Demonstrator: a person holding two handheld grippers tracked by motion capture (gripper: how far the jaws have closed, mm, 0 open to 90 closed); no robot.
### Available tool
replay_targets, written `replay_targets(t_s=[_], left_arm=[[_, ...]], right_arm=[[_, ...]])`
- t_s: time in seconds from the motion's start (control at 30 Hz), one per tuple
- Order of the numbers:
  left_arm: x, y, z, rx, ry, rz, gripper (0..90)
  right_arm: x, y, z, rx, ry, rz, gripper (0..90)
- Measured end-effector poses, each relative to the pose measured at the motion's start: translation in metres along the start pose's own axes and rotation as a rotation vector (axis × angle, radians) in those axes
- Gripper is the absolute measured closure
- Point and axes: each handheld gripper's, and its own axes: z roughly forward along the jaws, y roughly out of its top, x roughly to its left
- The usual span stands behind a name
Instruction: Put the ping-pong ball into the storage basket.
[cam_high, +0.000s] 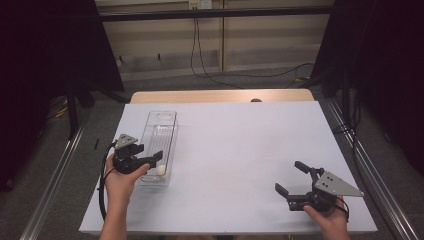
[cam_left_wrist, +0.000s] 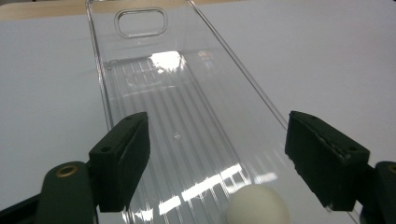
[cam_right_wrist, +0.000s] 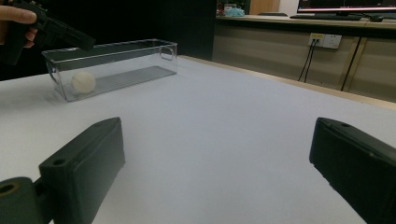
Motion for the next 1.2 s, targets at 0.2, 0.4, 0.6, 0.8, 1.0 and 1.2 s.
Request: replay_targets(t_s=[0.2,0.4,0.6,0.8,1.0,1.2], left_arm=[[-0.002,0.001,-0.003,-0.03,-0.011,-0.002,12.5],[-0.004,0.002,-0.005,-0.065,-0.034,-0.005,8.2],[-0.003,0.002,-0.009,-0.078,-0.042,0.001,5.4],[-0.005,0.0,-0.014,-0.108,-0.055,0.013,3.3],[-0.006,-0.005,-0.02,-0.13,-0.076,0.028,3.1],[-0.005,-0.01,-0.025,-0.158,-0.08,0.036,3.2]], right_arm=[[0.0,0.001,0.0,-0.007,-0.006,0.008,2.6],[0.001,0.0,0.003,0.002,0.002,0.001,2.6],[0.001,0.001,0.001,-0.001,0.002,0.002,2.6],[0.001,0.001,0.003,0.0,0.004,0.002,2.6],[0.001,0.001,0.004,0.0,0.005,-0.006,2.6],[0.001,0.001,0.004,-0.003,0.007,-0.006,2.6]])
